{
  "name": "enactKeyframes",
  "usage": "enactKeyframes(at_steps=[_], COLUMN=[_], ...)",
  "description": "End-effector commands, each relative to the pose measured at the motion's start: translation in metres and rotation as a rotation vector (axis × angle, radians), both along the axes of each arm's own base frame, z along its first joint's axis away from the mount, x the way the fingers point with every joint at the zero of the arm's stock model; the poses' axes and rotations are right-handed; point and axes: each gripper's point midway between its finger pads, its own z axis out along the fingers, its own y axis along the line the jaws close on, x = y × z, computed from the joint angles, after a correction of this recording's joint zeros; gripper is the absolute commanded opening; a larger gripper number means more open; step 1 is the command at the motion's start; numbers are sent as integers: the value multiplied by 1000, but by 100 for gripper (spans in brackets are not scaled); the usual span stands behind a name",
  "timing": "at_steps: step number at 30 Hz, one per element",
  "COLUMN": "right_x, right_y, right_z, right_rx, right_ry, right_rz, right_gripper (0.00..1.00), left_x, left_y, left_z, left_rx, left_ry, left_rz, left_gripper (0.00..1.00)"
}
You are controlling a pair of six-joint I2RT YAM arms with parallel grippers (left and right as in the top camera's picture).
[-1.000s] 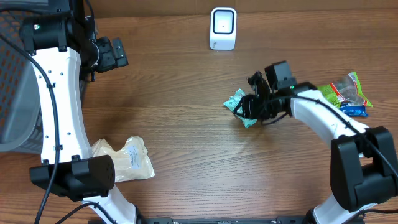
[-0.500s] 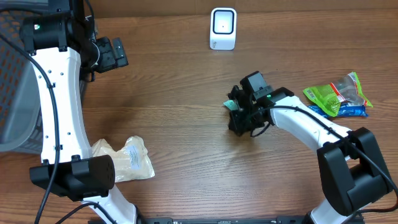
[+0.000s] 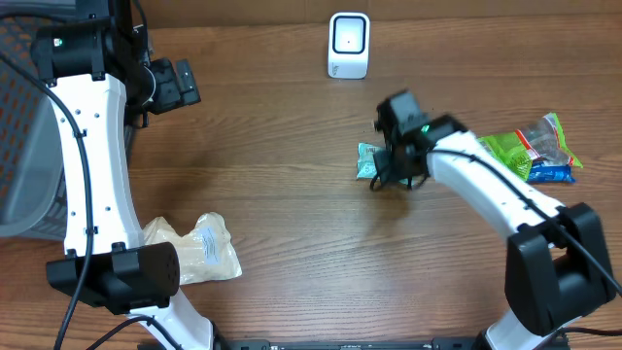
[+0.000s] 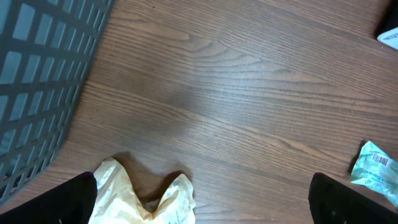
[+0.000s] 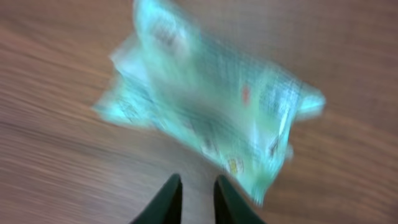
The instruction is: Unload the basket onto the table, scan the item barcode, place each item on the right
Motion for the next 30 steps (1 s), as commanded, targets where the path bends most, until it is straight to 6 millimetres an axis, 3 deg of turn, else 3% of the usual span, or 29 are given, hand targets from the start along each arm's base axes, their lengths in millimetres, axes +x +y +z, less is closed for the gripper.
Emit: enactKeyframes(at_steps=[1,3,6,11,18,26,28,30], right_x=[31,32,26,20,2,4,3,3], right_y=[-12,-29,-45,-24,-21,-18,-18,-18], right_z=[50,40,8,-21,-53,-77,-84,-91], right_rx=[213,336,430,578,611,668,673,672], right_ry=[-47,42,151,199,219,97,81,79], right_rz=[-171,-280,-408,-374,-419,-363,-354,-350], right_gripper=[49,65,76,79,79,69,57,32], left_x=[-1,-1,-1,-1,-1,-1,-1,-1], left_y=[1,1,1,1,1,1,1,1], left_z=[9,9,9,9,9,9,9,9], left_rx=[8,8,8,8,8,8,8,8], left_ry=[-25,-25,-25,-25,-25,-25,-25,-25], left_rz=[-22,-22,-22,-22,-22,-22,-22,-22], left_gripper=[100,100,100,100,100,100,100,100])
